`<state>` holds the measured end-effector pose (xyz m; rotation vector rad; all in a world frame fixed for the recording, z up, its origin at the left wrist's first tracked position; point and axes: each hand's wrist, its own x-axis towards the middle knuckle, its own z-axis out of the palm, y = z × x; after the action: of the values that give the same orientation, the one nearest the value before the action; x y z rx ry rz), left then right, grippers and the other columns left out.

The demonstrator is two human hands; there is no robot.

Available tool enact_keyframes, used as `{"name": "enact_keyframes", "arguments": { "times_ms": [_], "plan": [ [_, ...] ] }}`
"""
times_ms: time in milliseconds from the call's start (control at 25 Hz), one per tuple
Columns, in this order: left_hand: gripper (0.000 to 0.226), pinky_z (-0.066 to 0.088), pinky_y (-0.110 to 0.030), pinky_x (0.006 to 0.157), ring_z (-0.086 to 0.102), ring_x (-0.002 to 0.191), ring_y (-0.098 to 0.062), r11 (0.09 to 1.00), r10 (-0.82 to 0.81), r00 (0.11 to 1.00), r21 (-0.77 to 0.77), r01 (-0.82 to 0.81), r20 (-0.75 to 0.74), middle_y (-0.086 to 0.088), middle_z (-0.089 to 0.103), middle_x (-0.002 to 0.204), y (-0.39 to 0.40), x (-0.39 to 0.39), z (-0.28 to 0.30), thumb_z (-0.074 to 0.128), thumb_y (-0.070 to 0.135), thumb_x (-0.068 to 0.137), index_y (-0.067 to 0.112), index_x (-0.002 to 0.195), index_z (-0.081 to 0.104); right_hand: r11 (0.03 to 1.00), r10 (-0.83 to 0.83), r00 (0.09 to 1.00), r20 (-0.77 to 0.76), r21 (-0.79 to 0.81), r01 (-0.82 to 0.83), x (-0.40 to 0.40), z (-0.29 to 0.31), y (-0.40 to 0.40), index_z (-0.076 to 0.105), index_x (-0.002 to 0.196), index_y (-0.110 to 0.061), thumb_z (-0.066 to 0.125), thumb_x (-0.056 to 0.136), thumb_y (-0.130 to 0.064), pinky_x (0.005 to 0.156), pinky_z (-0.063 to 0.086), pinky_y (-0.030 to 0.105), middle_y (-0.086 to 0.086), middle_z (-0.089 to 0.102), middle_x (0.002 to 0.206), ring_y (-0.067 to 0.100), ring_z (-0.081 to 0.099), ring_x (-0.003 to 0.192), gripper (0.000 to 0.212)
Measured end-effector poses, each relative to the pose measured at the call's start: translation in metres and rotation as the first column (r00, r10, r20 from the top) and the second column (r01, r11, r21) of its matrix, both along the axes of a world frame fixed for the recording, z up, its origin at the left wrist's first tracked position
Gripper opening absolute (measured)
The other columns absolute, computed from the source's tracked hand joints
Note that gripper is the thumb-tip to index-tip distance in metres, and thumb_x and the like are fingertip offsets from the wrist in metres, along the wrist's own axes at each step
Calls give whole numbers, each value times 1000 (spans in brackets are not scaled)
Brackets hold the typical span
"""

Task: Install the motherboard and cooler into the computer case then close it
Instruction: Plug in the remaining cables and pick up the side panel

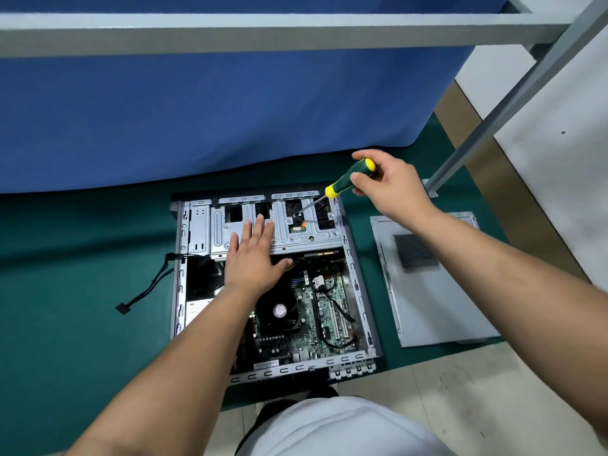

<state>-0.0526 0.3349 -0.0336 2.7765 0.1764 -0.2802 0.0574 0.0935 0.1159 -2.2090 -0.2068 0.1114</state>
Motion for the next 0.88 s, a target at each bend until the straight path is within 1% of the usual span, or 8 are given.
{"name": "enact_keyframes", "arguments": {
  "times_ms": [80,160,280,400,600,720,760,880],
  "plan": [
    [94,-7,-44,127,-12,157,-17,1000,-20,1000,19,20,-18,5,-9,171,2,-2,-6,45,71,94,29,164,-1,998,42,999,9,-42,-41,6,2,4,65,125,-35,67,92,-30,90,59,36,-8,72,89,5,74,77,33],
    [94,-8,-44,127,-14,157,-16,1000,-13,1000,0,13,-21,7,-10,171,4,0,-6,44,72,94,30,164,-2,993,79,997,21,-94,-77,11,3,9,64,128,-33,66,94,-29,90,58,30,-7,72,94,1,74,77,34],
    [94,-9,-43,127,-14,157,-15,1000,-12,999,-17,12,-34,7,-10,171,5,1,-6,46,71,93,31,164,-1,985,110,994,16,-136,-107,16,3,15,63,130,-30,66,95,-28,91,57,29,-5,72,100,1,73,76,36],
    [94,-10,-43,127,-14,157,-14,999,-7,999,-47,5,-36,8,-9,171,6,1,-6,49,69,93,32,164,0,977,126,992,15,-173,-122,18,3,20,63,132,-28,66,95,-29,91,57,31,-6,73,97,2,73,78,37],
    [94,-11,-42,126,-15,157,-13,998,-3,999,-63,1,-34,8,-10,171,6,1,-6,51,67,93,32,164,0,974,139,990,17,-183,-134,21,3,26,63,132,-28,66,94,-28,90,58,33,-6,73,94,3,73,78,38],
    [93,-11,-42,126,-15,157,-13,998,-2,999,-66,0,-34,8,-10,171,7,1,-6,51,67,94,32,164,0,962,163,986,26,-227,-153,20,6,30,63,133,-28,65,94,-30,87,58,35,-3,73,92,12,73,82,39],
    [93,-10,-42,126,-14,157,-13,998,-2,999,-68,0,-33,8,-10,171,7,1,-6,51,66,94,32,164,1,954,180,983,32,-251,-166,20,8,31,62,134,-29,65,94,-31,84,57,34,-2,73,90,13,73,82,40],
    [93,-10,-42,126,-14,157,-13,997,4,1000,-78,-6,-27,9,-10,171,6,2,-6,52,66,93,32,164,1,912,280,957,80,-335,-238,18,14,40,61,134,-30,64,95,-33,73,49,22,-13,65,83,-1,62,72,40]
  ]
}}
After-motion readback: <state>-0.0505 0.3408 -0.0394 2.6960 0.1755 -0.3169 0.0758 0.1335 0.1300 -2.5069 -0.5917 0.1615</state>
